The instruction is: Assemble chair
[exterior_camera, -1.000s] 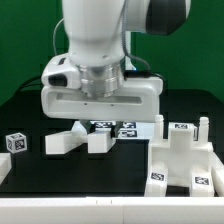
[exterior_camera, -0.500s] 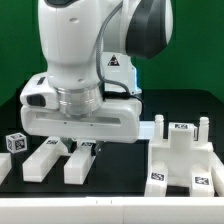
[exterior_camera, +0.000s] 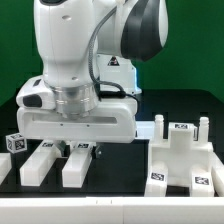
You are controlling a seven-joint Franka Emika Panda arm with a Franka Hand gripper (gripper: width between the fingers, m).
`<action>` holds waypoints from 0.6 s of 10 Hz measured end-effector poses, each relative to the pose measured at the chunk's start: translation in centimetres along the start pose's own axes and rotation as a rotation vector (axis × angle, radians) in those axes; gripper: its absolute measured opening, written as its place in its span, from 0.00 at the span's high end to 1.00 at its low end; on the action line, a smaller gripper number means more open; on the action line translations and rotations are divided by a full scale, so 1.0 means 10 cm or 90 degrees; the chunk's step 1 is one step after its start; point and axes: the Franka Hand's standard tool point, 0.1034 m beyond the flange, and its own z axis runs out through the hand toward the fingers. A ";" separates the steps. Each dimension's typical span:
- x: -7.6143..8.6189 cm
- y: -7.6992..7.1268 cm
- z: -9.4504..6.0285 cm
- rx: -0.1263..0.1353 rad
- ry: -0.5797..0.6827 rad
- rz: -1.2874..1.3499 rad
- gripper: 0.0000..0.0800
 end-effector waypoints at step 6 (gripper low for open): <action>-0.15 0.18 -0.28 -0.048 0.224 -0.064 0.19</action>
Offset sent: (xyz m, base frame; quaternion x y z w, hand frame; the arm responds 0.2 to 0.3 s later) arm -0.0139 0.0129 0.0143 0.0258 0.1453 -0.0319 0.9885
